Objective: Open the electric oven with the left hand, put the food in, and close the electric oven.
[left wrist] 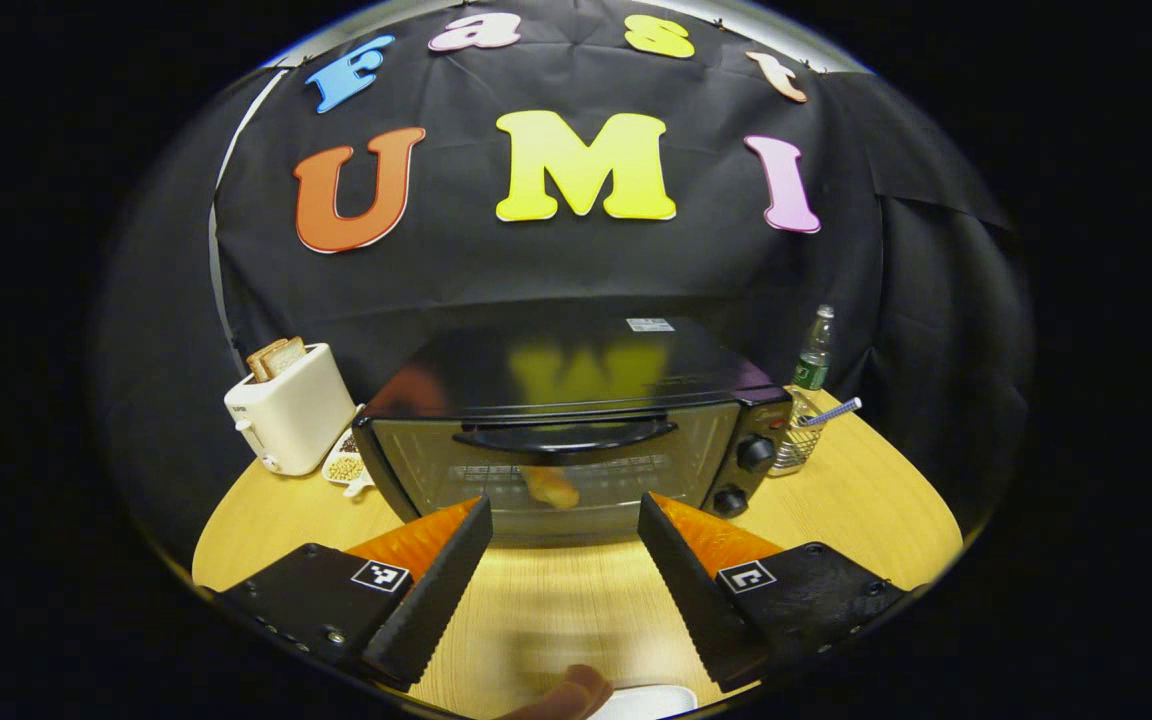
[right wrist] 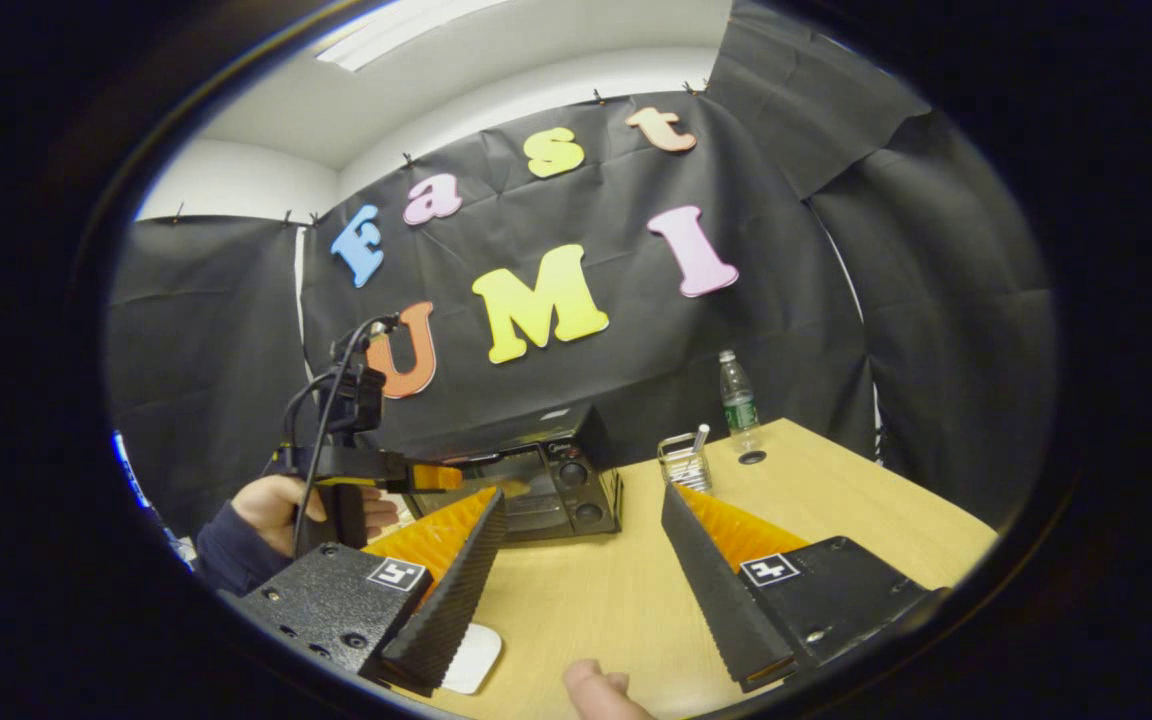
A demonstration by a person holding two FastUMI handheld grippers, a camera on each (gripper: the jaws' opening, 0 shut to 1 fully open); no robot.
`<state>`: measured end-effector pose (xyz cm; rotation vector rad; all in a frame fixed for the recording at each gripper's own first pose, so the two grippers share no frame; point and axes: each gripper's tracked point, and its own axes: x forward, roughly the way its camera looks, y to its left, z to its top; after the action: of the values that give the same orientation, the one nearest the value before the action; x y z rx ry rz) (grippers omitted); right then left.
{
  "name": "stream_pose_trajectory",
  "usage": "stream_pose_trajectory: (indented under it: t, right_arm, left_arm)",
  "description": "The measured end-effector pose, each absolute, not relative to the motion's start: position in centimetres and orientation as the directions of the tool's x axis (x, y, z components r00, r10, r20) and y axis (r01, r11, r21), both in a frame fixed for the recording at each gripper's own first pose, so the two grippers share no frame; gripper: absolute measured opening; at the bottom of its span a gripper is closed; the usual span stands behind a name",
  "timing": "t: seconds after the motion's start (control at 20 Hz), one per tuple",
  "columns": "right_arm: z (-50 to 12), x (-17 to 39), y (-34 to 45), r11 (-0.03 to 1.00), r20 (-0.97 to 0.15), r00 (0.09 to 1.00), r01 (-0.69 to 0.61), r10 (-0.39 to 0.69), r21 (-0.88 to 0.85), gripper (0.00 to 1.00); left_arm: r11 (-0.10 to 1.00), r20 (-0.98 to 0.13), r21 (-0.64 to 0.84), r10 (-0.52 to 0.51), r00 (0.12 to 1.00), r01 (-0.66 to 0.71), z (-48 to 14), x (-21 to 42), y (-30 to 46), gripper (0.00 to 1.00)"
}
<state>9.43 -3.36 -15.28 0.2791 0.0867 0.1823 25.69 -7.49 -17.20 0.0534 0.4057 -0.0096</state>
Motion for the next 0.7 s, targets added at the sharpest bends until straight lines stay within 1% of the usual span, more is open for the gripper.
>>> stream_pose_trajectory:
  t: [0.15,0.2,0.25,0.3,0.35,0.4,0.45,0.6,0.7]
  right_arm:
    - [-14.5,8.6,-3.5,0.97,-0.083,0.986,-0.126,0.146,0.209,1.0]
    - [-14.0,8.2,-3.4,0.976,-0.083,0.987,-0.119,0.136,0.18,0.99]
    - [-13.2,7.7,-3.0,0.98,-0.069,0.988,-0.127,0.139,0.156,1.0]
    - [-12.2,7.1,-2.7,0.982,-0.05,0.989,-0.13,0.138,0.138,0.94]
    - [-11.4,6.7,-2.6,0.985,-0.038,0.991,-0.124,0.13,0.121,0.94]
    - [-10.8,6.1,-2.7,0.988,-0.026,0.993,-0.115,0.118,0.1,0.99]
    - [-10.2,5.6,-2.8,0.993,-0.018,0.995,-0.095,0.097,0.076,0.99]
    - [-7.7,3.5,-2.3,0.997,0.021,0.997,-0.07,0.069,0.045,1.0]
    - [-6.7,2.4,-1.6,0.996,0.039,0.996,-0.078,0.076,0.051,0.95]
  left_arm:
    - [0.998,-0.31,0.059,-0.012,0.951,0.032,-14.3,20.9,-7.7,0.97]
    - [0.997,-0.275,0.065,-0.012,0.961,0.031,-13.1,18.9,-7.7,0.97]
    - [0.997,-0.231,0.074,-0.011,0.973,0.029,-11.9,17.1,-7.5,0.98]
    - [0.996,-0.187,0.084,-0.007,0.982,0.023,-10.7,15.1,-7.2,0.97]
    - [0.996,-0.147,0.09,0.003,0.989,0.011,-9.6,13.2,-6.8,0.98]
    - [0.996,-0.109,0.09,0.016,0.994,-0.007,-8.6,11.5,-6.3,0.97]
    - [0.996,-0.076,0.085,0.029,0.997,-0.023,-7.8,9.9,-5.8,0.97]
    - [0.996,-0.02,0.075,0.043,0.999,-0.041,-6.3,5.5,-5.1,0.97]
    - [0.996,0.006,0.079,0.042,0.999,-0.043,-5.7,3.1,-4.9,0.97]
